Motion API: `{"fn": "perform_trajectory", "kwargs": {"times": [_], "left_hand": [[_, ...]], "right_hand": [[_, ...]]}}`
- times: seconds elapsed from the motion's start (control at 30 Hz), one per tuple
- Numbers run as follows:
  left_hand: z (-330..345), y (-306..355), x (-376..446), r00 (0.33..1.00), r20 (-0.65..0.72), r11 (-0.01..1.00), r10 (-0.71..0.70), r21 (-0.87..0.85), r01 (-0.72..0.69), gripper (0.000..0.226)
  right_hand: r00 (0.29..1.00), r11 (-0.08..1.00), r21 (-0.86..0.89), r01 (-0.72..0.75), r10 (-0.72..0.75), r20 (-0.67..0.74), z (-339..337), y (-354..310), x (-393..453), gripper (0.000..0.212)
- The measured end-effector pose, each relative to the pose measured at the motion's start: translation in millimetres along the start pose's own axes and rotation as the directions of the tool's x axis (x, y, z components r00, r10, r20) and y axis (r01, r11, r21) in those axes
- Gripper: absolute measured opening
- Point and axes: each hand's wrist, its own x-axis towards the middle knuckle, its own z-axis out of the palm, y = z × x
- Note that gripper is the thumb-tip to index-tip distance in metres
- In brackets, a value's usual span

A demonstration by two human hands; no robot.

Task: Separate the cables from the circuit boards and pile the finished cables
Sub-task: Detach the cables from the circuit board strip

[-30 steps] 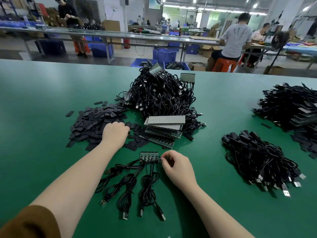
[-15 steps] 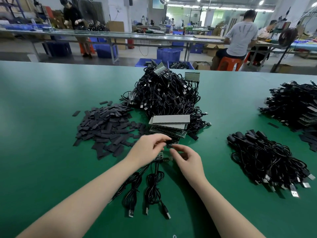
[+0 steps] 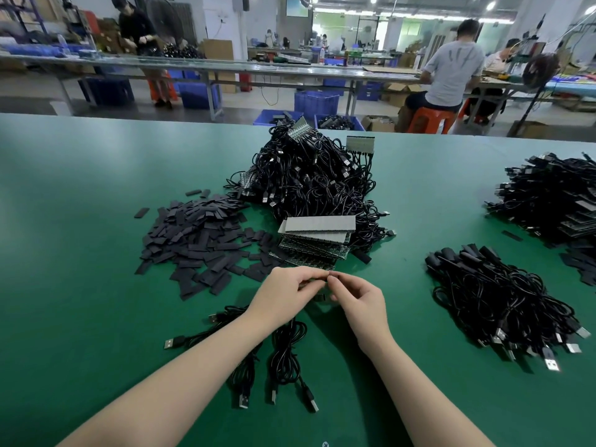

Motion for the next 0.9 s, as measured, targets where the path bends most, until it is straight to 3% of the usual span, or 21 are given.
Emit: {"fn": "perform_trajectory", "kwargs": {"times": [0.17,0.47,0.5,0.57,0.67,0.77,0.9], "left_hand": [[-3.5,-0.2,5.2,0.998,0.032,0.987,-0.047,-0.152,0.051,0.021],[0.2,-0.5,2.9,0.997,0.016,0.966,-0.081,-0.246,0.083,0.024],[-0.3,0.4,2.0,0.996,0.031,0.974,-0.088,-0.209,0.092,0.030],[-1.8,0.6,0.9,0.994,0.067,0.995,-0.088,0.052,0.085,0.052],[-4.4,-0.5,-0.5,0.985,0.155,0.889,-0.073,0.457,-0.006,0.057],[-4.6,-3.8,-3.2,0.983,0.165,0.843,-0.080,0.538,-0.021,0.038],[-0.4,-3.6,-4.8,1.000,0.012,0.844,0.014,0.537,-0.019,0.030]], "right_hand": [[1.000,1.000,-0.007,0.003,-0.003,0.028,-2.4,0.6,0.1,0.011],[0.997,0.998,-0.055,0.031,-0.027,0.079,-4.5,-0.8,-0.7,0.008],[0.998,0.999,-0.047,0.018,-0.015,0.057,-5.3,-0.4,-0.3,0.009],[1.000,1.000,-0.006,-0.011,0.011,-0.010,-6.6,0.3,1.1,0.009],[0.996,1.000,0.010,-0.025,0.026,-0.087,-6.2,1.8,2.9,0.006],[0.993,1.000,-0.008,-0.028,0.027,-0.111,-5.0,2.8,4.0,0.005],[0.993,1.000,-0.010,-0.021,0.020,-0.112,-5.2,2.8,3.4,0.006]]}}
